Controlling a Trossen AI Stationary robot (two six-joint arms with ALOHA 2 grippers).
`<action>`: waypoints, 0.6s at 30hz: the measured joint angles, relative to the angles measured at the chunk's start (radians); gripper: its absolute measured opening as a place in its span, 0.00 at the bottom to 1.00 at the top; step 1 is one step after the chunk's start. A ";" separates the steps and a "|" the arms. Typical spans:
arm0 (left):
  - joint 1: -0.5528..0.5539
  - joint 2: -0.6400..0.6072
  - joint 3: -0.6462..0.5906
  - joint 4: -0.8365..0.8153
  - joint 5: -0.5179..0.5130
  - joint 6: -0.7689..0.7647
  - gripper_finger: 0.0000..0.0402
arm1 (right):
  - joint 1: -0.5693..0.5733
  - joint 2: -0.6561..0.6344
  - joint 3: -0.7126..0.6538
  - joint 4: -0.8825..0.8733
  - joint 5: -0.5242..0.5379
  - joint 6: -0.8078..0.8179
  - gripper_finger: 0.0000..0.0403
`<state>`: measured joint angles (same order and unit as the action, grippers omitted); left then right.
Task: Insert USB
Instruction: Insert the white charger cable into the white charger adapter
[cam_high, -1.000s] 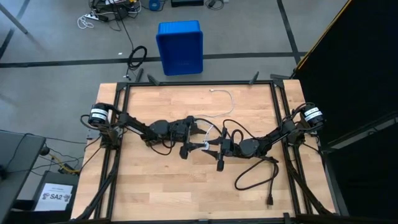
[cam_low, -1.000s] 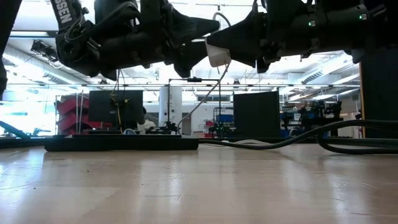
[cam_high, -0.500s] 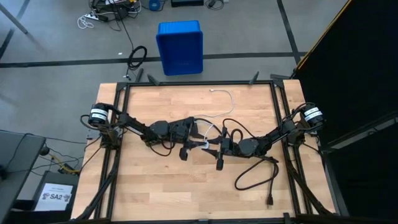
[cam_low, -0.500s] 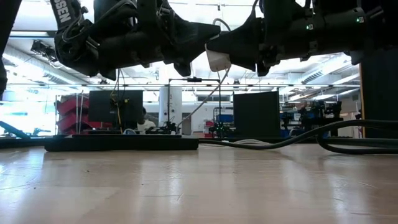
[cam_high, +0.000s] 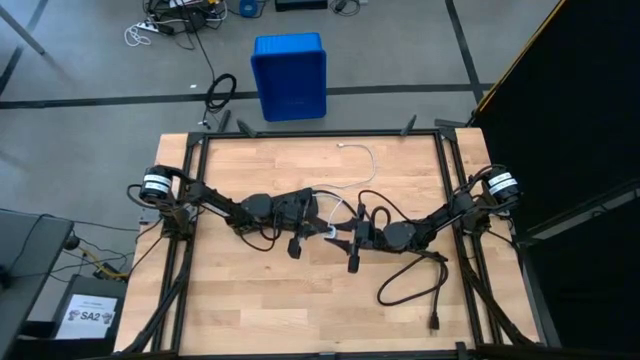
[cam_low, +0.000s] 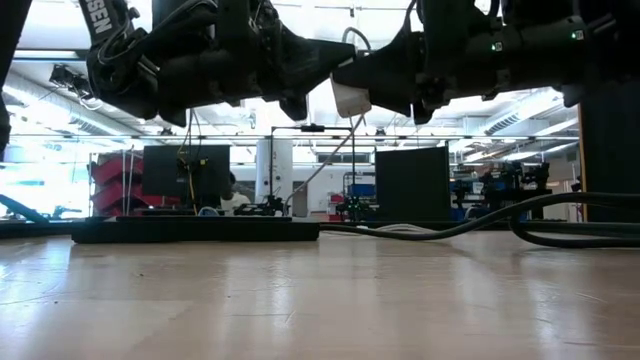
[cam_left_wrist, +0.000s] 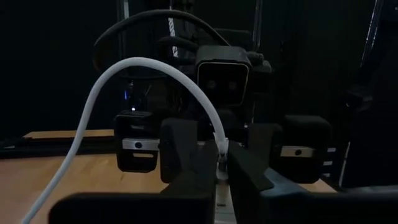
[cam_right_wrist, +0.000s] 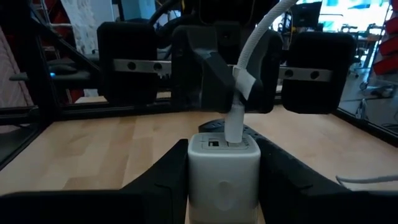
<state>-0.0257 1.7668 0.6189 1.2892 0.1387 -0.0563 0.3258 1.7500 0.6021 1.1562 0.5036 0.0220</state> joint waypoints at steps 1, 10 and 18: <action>0.000 -0.001 0.000 0.000 -0.003 0.000 0.01 | -0.002 0.000 0.000 0.009 -0.001 -0.006 0.28; 0.000 -0.002 0.003 -0.009 0.010 0.000 0.01 | -0.002 0.002 0.000 0.083 -0.002 -0.067 0.28; 0.000 -0.002 0.004 -0.049 0.030 0.000 0.01 | -0.001 0.002 0.000 0.088 -0.003 -0.094 0.28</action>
<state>-0.0257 1.7649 0.6228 1.2406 0.1684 -0.0559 0.3244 1.7523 0.6018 1.2441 0.5007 -0.0715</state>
